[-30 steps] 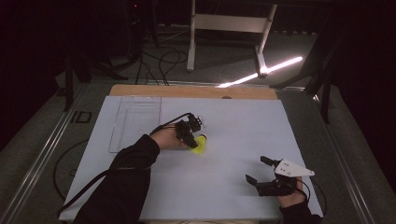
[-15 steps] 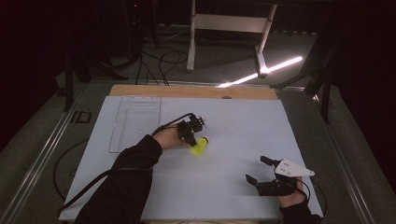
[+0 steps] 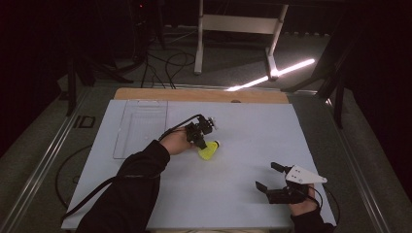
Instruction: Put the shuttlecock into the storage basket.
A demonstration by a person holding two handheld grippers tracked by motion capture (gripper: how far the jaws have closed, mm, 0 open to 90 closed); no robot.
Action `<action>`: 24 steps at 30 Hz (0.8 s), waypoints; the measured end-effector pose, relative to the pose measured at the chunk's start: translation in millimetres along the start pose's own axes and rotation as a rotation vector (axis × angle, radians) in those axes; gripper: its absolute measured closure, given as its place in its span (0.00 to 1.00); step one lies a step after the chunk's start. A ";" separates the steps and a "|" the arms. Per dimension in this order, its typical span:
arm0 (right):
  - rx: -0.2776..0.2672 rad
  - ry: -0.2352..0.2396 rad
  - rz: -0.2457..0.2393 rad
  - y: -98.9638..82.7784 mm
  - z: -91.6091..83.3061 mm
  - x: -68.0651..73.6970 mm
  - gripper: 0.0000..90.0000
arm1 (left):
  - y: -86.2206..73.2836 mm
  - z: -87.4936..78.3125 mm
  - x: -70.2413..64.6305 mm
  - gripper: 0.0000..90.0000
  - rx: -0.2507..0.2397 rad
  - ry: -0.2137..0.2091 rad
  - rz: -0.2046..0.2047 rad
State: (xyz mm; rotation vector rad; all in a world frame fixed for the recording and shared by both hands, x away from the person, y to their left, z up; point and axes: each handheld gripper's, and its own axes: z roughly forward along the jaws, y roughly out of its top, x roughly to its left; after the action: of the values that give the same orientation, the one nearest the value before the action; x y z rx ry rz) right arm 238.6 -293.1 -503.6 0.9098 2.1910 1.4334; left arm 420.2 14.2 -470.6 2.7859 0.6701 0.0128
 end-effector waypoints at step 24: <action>0.006 -0.003 0.004 -0.3 1.4 0.0 0.10 | 1.8 -49.3 -11.2 1.00 -0.026 0.038 0.004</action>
State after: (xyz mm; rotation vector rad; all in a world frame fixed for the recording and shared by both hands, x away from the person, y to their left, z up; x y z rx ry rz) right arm 239.4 -292.2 -504.5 0.9187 2.1936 1.4275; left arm 407.5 20.7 -422.1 2.7681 0.6690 0.0756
